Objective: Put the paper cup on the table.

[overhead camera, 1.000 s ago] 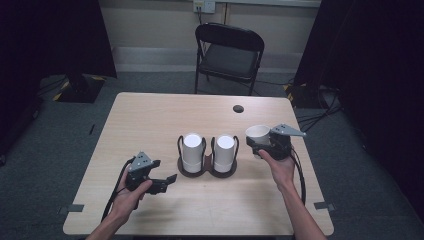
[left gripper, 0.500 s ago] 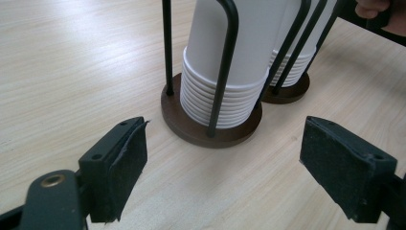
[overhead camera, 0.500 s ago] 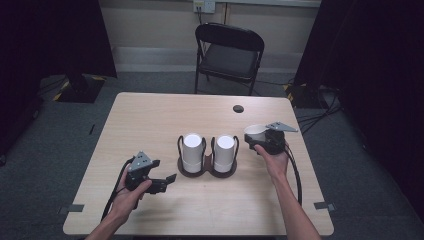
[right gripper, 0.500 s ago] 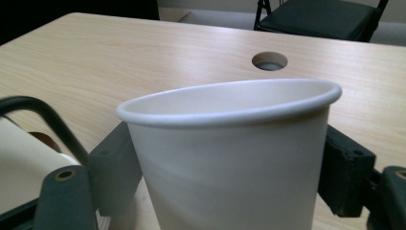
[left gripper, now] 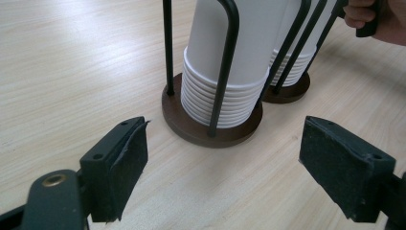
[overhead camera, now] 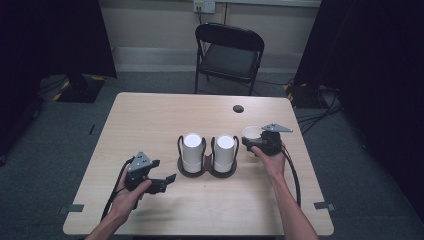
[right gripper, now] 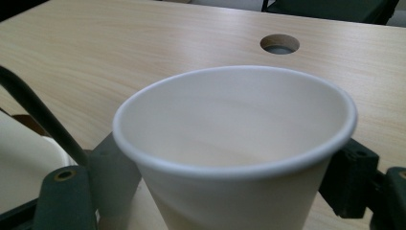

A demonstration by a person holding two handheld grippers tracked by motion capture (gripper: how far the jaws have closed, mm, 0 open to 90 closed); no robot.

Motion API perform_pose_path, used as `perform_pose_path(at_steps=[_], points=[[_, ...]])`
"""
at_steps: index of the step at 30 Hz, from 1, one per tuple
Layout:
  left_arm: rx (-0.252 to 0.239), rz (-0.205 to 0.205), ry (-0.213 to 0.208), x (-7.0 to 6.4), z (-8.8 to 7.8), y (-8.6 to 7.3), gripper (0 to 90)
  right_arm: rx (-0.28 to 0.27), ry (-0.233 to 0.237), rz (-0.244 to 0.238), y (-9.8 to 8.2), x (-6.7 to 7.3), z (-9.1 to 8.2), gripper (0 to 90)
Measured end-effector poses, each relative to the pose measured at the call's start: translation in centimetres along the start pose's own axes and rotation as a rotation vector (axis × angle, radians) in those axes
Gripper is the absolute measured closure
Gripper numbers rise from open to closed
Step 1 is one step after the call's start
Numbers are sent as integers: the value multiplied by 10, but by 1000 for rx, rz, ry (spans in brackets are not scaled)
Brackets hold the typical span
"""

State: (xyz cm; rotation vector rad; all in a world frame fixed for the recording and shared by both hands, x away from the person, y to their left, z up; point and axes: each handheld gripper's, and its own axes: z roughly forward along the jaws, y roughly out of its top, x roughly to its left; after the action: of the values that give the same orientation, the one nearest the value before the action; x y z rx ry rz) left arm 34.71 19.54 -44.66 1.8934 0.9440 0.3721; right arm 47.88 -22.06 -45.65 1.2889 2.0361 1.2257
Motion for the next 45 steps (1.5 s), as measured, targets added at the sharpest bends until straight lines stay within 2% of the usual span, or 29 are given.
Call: perform_pose_path(at_steps=[2,7,19,32,35,37,41,45], points=[[-1,-1,1,0,0,0,168,6,-3,-17,-1,-1,-1,200],[2,3,1,-1,0,0,168,18,0,-4,-4,-3,-1,215],[-9,-12,10,3,-2,0,168,56,-12,-11,-11,-2,-3,214],[-8,-21,20,6,-2,1,163,102,7,25,-21,-6,-9,155],[-7,-24,22,7,-3,1,162,109,6,28,-23,-6,-11,151],[-2,-28,15,7,-3,1,160,120,-10,14,-22,-5,-14,150],[7,-34,15,8,-4,2,161,113,-21,38,-21,-4,-20,154],[0,-43,19,9,-5,2,160,118,-18,37,-21,-2,-25,155]])
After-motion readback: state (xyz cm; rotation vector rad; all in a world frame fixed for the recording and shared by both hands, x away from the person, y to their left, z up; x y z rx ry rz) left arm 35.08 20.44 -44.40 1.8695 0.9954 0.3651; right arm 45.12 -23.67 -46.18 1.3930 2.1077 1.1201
